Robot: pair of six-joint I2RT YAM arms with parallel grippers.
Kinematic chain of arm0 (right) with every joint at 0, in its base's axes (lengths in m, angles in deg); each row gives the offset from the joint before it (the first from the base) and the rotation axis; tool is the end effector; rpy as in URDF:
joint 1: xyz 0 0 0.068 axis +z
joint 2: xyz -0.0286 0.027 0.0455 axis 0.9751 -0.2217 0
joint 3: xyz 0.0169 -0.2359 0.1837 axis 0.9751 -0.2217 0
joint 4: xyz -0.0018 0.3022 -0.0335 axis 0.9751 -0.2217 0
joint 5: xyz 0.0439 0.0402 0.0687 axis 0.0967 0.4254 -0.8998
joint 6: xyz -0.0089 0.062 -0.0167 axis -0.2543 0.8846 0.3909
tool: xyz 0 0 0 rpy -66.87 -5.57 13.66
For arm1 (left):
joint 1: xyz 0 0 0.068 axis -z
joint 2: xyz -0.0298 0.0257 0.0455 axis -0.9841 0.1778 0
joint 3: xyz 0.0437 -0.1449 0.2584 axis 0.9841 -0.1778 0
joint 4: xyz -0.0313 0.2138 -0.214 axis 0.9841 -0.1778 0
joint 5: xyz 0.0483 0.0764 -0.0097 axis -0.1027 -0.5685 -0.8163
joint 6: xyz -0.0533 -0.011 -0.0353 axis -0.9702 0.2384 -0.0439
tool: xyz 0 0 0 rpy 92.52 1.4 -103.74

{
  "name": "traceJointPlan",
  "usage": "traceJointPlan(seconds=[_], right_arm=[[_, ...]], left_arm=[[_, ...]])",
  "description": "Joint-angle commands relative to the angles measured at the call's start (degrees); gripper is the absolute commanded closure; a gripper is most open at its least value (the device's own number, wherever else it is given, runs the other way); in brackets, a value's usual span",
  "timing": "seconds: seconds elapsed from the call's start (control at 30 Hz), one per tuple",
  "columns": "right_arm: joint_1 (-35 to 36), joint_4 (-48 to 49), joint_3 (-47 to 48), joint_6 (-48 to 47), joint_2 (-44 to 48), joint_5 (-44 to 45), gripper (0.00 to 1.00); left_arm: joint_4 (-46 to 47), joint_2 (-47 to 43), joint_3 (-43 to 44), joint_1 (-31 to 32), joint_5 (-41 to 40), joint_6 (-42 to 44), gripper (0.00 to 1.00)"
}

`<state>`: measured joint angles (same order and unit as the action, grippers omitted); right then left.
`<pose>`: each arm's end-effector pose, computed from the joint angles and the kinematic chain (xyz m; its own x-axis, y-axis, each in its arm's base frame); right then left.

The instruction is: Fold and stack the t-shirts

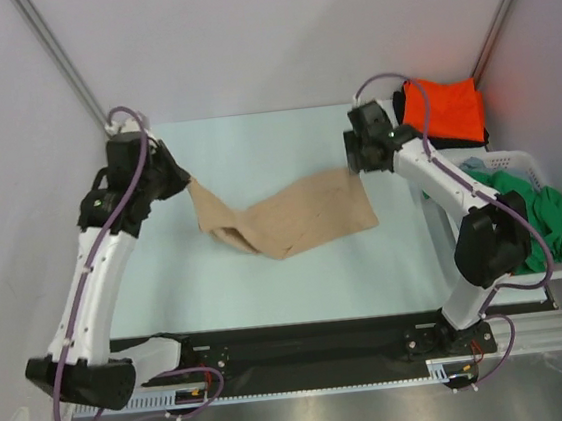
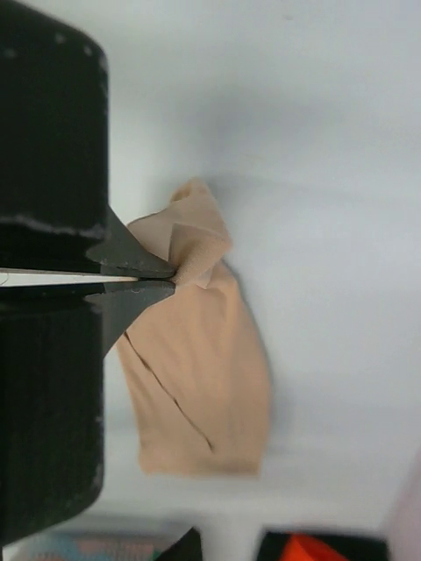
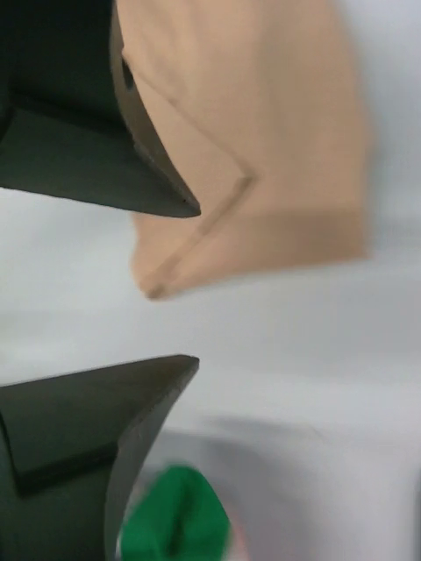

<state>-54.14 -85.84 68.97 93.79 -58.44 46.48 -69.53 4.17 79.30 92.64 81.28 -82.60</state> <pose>0.4048 0.1532 0.3310 -0.7166 -0.1297 -0.6853 -0.0394 0.9885 -0.1458 0.2658 -0.0568 0.4624 -0.4985 -0.3852 -0.7766 -0.0977 0.9151 -0.3912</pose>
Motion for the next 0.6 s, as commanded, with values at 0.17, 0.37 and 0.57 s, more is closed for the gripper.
traceJointPlan(seconds=[0.17, 0.37, 0.57], right_arm=[[-3.8, 14.1, -27.2, 15.4, 13.9, -24.2, 0.3], [-4.8, 20.5, -29.8, 16.0, 10.8, -24.8, 0.3], [-7.8, 24.0, -20.2, 15.9, 0.3, -29.3, 0.3]], left_arm=[[6.3, 0.9, -17.3, -4.4, 5.6, 5.3, 1.0], [9.4, -2.9, -23.9, -5.0, 6.9, 8.3, 1.0], [13.1, -7.3, -30.5, -5.0, 5.6, 8.9, 0.99]])
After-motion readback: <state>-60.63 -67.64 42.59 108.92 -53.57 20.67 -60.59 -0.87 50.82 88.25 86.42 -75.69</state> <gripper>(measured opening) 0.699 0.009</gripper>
